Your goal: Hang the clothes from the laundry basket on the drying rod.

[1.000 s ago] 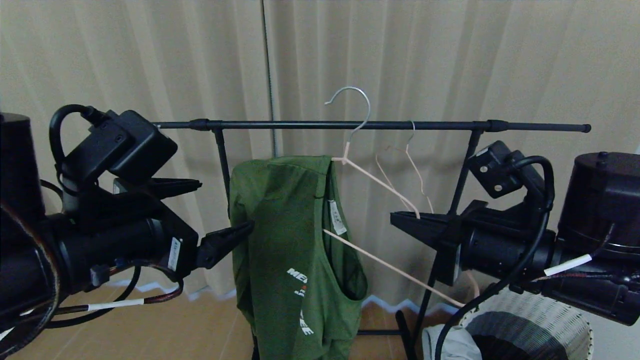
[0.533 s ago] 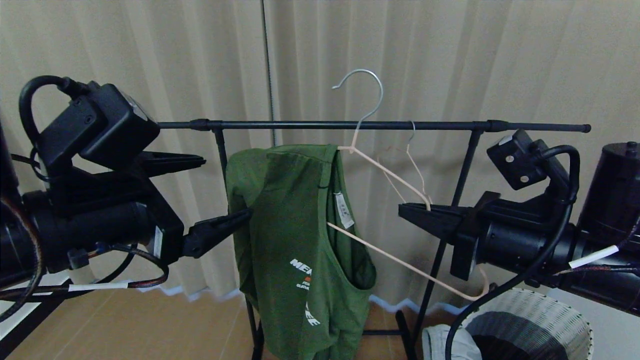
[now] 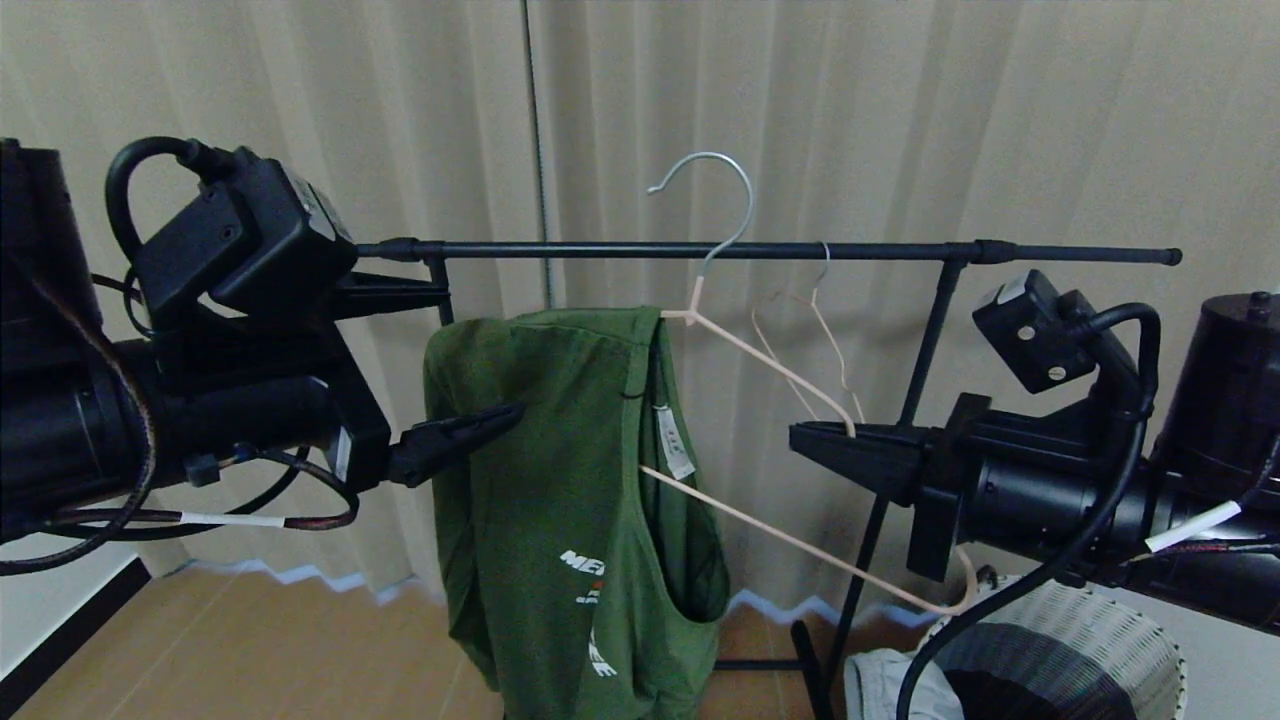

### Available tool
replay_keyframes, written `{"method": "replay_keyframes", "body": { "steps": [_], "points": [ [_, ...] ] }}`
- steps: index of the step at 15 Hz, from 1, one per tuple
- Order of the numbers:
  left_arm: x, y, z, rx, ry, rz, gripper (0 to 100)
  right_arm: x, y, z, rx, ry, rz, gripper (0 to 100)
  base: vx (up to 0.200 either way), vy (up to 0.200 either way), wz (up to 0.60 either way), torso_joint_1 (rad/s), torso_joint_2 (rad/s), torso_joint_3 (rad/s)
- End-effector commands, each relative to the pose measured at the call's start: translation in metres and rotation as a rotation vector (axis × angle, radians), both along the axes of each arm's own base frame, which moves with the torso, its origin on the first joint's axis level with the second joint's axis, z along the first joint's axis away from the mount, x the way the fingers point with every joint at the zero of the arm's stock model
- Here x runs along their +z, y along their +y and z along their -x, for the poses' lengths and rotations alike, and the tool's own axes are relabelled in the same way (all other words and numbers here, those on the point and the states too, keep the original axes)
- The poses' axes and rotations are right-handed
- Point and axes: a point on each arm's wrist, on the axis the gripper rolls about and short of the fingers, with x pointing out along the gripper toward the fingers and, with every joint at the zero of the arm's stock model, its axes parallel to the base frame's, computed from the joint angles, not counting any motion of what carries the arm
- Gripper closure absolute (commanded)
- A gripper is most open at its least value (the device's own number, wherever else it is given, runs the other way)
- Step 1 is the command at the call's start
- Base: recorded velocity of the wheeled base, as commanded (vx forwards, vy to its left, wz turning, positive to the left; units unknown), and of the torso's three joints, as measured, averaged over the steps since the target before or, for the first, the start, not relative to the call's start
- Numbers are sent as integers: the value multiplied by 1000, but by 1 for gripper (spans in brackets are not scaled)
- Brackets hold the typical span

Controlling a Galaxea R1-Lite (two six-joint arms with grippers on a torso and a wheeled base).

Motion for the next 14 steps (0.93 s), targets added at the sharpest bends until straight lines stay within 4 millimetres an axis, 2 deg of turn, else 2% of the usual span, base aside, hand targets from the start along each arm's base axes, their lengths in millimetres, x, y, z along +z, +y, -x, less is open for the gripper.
{"method": "replay_keyframes", "body": {
  "steps": [1, 7, 13, 14],
  "points": [
    [-5, -3, -6, -28, 9, -20, 0, -1, 1, -1, 3, 3, 4, 100, 0, 0, 0, 0, 0, 0],
    [-7, -16, -37, -94, -50, -98, 0, -2, 4, 1, 136, -12, 12, 100, 0, 0, 0, 0, 0, 0],
    [-6, -18, -41, -100, -70, -118, 0, -4, 8, 0, 164, -8, 14, 100, 0, 0, 0, 0, 0, 0],
    [-7, -18, -41, -102, -69, -118, 100, -4, 8, 0, 167, -8, 14, 100, 0, 0, 0, 0, 0, 0]
  ]
}}
